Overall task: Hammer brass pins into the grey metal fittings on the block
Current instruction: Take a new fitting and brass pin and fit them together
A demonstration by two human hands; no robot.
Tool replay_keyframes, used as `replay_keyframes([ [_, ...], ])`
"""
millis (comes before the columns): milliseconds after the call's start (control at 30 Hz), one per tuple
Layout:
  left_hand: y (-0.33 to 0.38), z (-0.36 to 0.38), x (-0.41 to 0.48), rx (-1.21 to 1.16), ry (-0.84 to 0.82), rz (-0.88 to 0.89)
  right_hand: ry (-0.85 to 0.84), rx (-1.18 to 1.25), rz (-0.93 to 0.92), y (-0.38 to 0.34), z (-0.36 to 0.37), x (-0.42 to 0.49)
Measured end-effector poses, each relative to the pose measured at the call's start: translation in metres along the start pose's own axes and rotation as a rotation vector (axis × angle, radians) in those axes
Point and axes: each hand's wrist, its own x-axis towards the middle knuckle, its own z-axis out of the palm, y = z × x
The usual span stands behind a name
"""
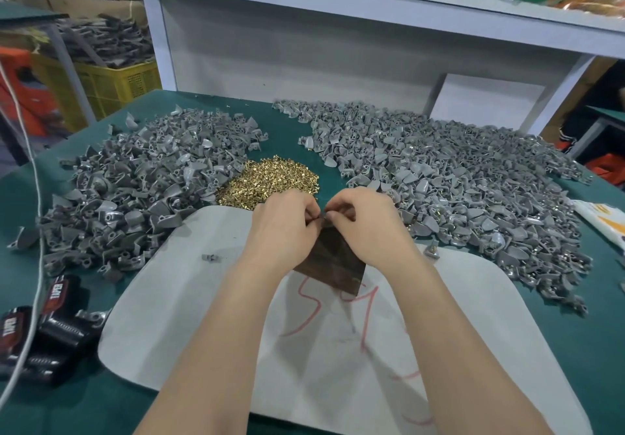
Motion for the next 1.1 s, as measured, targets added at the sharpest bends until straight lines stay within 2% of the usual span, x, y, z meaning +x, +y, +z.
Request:
replay_keyframes([
  [200,0.000,0.000,-0.001,0.004,0.005,-0.004,0.023,-0.046,0.000,-0.002,0.003,-0.001],
  [533,0.001,-0.001,-0.001,0.026,0.003,-0.004,0.097,0.083,0.062,0.000,0.011,-0.004],
  [800,0.002,-0.001,-0.001,0.013,0.000,0.010,0.092,0.122,0.105,0.001,0.010,-0.003],
  [1100,0.004,-0.002,-0.003,-0.019,0.024,0.024,0.105,-0.034,0.042,-0.007,0.010,-0.006],
])
